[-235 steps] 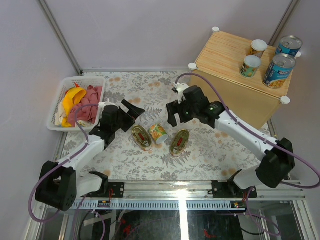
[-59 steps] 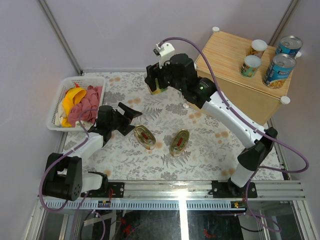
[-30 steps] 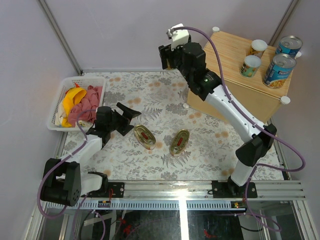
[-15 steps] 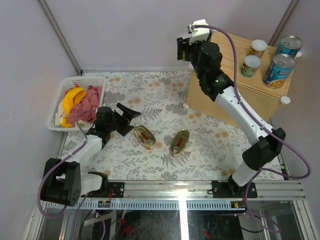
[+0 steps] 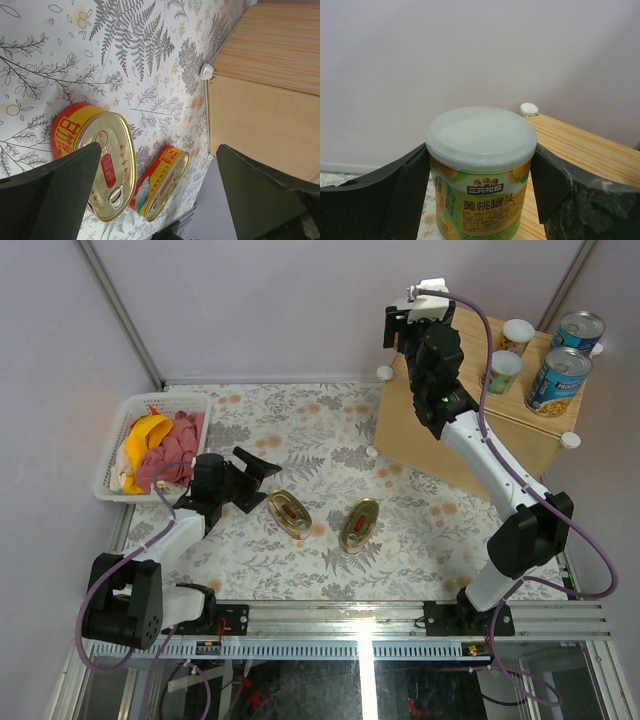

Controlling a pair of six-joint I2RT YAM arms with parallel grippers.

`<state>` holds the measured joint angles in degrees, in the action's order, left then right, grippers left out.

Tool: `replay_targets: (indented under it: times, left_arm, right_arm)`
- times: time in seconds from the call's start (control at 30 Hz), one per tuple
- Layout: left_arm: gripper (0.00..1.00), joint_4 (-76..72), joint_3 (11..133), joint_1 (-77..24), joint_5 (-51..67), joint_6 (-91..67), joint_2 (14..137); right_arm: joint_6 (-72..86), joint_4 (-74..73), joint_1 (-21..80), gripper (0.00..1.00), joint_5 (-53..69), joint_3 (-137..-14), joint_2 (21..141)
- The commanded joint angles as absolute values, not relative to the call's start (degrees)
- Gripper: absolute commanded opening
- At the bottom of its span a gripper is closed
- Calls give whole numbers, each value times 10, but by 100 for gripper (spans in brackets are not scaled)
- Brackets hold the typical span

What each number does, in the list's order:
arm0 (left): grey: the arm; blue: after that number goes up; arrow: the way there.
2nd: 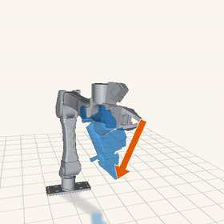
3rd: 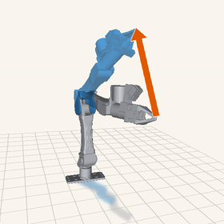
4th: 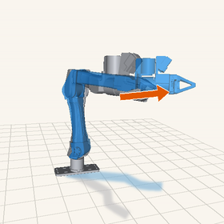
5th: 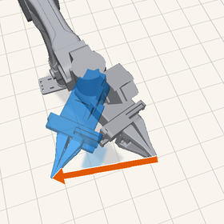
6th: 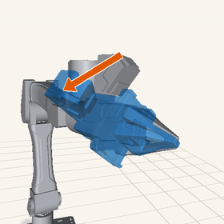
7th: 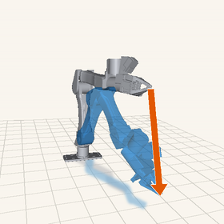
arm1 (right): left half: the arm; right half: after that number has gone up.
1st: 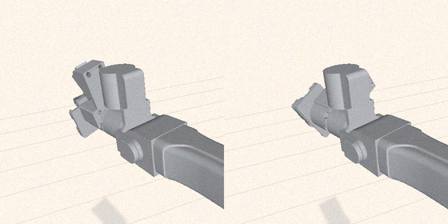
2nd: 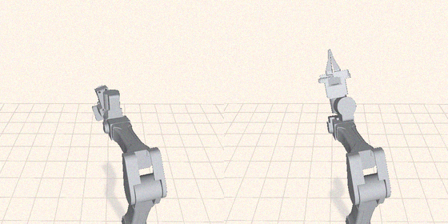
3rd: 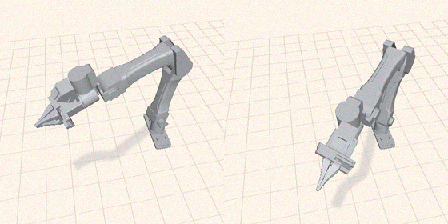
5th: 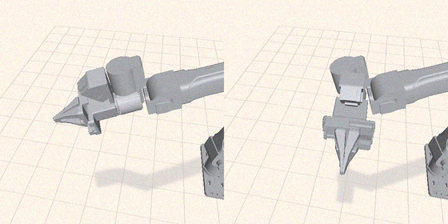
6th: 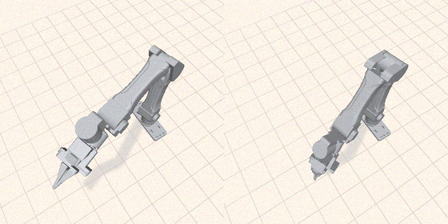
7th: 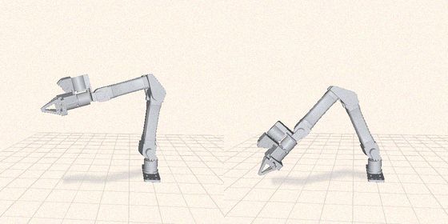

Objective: Place and organize the canned foods onto the counter

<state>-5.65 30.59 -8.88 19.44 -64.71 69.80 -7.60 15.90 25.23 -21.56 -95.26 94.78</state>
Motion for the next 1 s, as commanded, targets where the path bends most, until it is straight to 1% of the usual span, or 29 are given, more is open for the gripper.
replay_targets:
  times: [0.0, 0.33, 0.67, 0.97]
  left_arm:
    - [100, -55, 302, -85, 182, -640, 686]
    - [100, -72, 286, -85, 175, -638, 673]
    - [100, -127, 269, -85, 186, -645, 669]
    - [100, -109, 291, -85, 195, -628, 680]
  right_arm:
    - [-93, 320, 237, 0, -234, -969, 920]
    - [-133, 399, 228, 0, -270, -965, 968]
    - [-189, 478, 223, 0, -341, -962, 1011]
    - [-215, 508, 213, 0, -389, -986, 1055]
